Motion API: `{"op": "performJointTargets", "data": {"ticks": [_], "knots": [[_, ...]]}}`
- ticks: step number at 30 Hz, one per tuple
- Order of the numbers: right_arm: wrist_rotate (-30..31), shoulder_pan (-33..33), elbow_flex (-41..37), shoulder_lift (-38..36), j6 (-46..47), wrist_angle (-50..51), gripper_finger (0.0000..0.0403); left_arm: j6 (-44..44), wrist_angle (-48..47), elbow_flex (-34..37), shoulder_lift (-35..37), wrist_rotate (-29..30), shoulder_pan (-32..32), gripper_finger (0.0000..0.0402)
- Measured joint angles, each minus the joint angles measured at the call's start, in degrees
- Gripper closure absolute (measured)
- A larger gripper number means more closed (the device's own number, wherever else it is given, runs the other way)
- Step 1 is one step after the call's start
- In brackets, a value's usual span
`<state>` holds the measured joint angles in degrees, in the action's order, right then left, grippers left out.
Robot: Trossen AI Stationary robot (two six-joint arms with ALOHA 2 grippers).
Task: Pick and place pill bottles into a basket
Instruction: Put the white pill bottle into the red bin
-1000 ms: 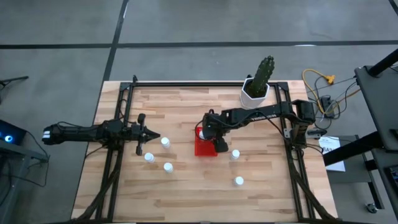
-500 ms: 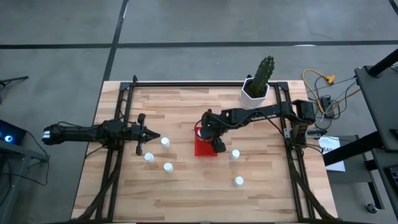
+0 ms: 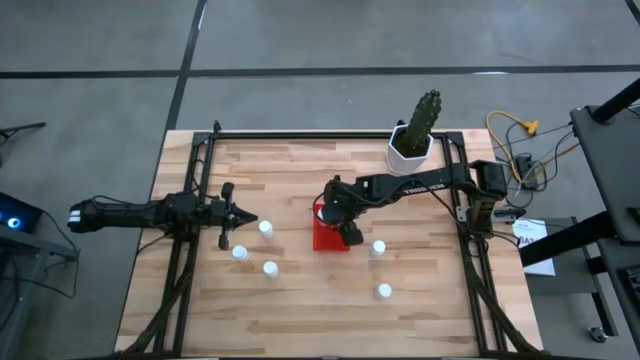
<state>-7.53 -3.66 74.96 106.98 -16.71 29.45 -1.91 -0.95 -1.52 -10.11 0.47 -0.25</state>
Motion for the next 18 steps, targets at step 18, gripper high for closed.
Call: {"op": "performJointTargets", "data": {"ticks": [18], "knots": [[0.1,1.1,1.1,-5.5,8.8,11.2,0.0211,0.0,0.0,0.0,0.0,0.0,0.0,0.0400]]}}
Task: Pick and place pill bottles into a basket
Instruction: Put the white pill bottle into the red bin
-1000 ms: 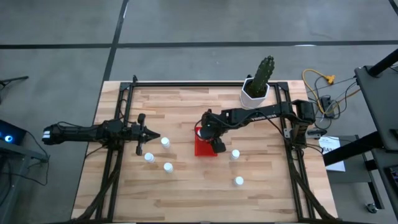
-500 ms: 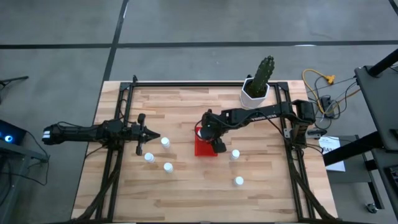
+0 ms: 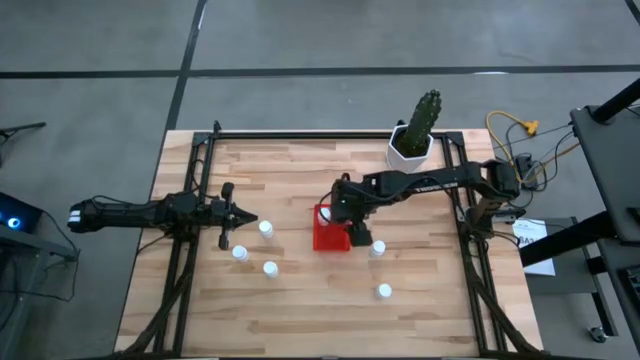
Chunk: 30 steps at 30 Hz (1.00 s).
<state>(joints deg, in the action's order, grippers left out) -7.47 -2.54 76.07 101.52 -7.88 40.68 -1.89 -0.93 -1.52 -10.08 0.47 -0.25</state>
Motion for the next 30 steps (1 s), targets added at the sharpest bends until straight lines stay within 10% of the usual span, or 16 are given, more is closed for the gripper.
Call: {"op": "performJointTargets", "data": {"ticks": [18,30], "knots": [[0.1,9.4,0.0,-3.6,14.1,12.4,0.0211,-0.5,0.0,0.0,0.1,0.0,0.0,0.0400],[12.0,17.9,-1.7,-3.6,16.2,17.6,0.0211,0.0,0.0,0.0,0.0,0.0,0.0,0.0400]]}}
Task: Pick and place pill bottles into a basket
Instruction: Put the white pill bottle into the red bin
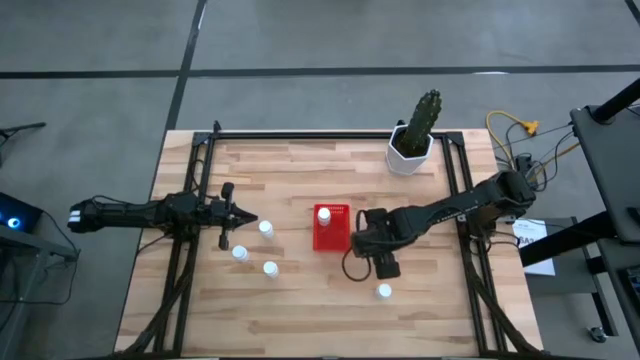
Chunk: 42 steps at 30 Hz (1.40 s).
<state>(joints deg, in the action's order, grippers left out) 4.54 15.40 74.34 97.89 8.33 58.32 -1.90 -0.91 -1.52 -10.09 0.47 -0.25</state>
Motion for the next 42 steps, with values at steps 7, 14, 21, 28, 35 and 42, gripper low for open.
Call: {"op": "performJointTargets", "data": {"ticks": [7,14,21,28,35,42], "knots": [[0.1,0.0,-0.9,-1.4,-1.6,0.0,0.0211,0.0,0.0,0.0,0.0,0.0,0.0,0.0400],[-0.3,-0.9,-6.1,-9.8,-1.5,-4.9,0.0211,0.0,0.0,0.0,-0.4,0.0,0.0,0.0400],[-6.1,-2.4,-13.0,-13.9,-1.0,-12.0,0.0211,0.0,0.0,0.0,-1.9,0.0,0.0,0.0400],[-5.9,-3.1,-14.7,-12.5,-1.9,-12.8,0.0211,0.0,0.0,0.0,-3.4,0.0,0.0,0.0400],[-5.9,-4.0,-14.7,-12.5,-2.7,-14.1,0.0211,0.0,0.0,0.0,-4.8,0.0,0.0,0.0400],[-5.9,-4.1,-15.4,-11.6,-3.1,-14.4,0.0211,0.0,0.0,0.0,-5.2,0.0,0.0,0.0400]]}}
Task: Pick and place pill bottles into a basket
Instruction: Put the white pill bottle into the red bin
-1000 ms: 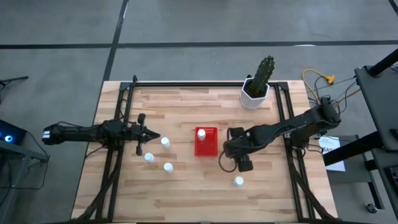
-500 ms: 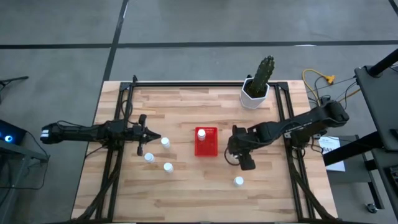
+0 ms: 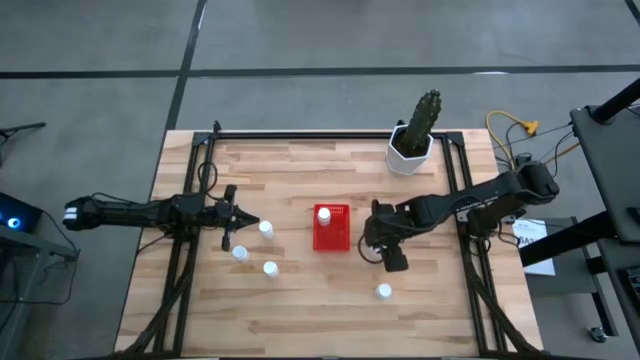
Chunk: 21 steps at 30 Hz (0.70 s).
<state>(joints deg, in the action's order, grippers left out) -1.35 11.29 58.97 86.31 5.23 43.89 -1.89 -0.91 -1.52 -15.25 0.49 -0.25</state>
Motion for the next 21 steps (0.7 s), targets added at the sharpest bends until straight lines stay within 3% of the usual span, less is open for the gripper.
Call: {"op": "performJointTargets", "data": {"ticks": [21], "knots": [[-0.3,-0.3,-0.6,6.0,-1.1,-1.4,0.0214,0.0,0.0,0.0,-0.4,0.0,0.0,0.0400]]}}
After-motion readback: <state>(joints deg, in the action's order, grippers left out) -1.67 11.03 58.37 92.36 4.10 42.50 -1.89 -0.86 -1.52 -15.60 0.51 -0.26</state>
